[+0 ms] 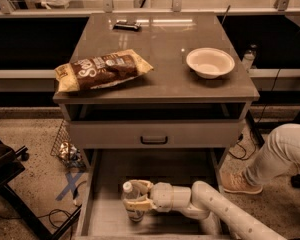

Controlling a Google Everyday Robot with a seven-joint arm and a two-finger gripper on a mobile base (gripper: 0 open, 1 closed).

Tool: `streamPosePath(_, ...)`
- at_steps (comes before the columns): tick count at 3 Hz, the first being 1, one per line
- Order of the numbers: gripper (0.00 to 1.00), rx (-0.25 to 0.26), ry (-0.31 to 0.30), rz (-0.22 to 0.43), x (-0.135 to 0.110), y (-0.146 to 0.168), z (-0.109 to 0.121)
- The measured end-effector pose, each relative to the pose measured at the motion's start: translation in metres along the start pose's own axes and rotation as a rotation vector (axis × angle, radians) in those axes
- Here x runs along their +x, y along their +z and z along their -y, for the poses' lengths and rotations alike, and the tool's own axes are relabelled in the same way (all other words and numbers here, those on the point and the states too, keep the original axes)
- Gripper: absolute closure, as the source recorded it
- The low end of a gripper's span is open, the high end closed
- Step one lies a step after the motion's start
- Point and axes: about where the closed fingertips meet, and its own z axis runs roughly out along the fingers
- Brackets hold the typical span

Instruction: Place blue plastic bottle into middle drawer

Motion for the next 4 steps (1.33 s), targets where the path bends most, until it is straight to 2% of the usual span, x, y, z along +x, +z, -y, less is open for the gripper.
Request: streamPosePath(4,0.00,-0.005,0.001,0.001,-0.0010,0.0023,-0.0013)
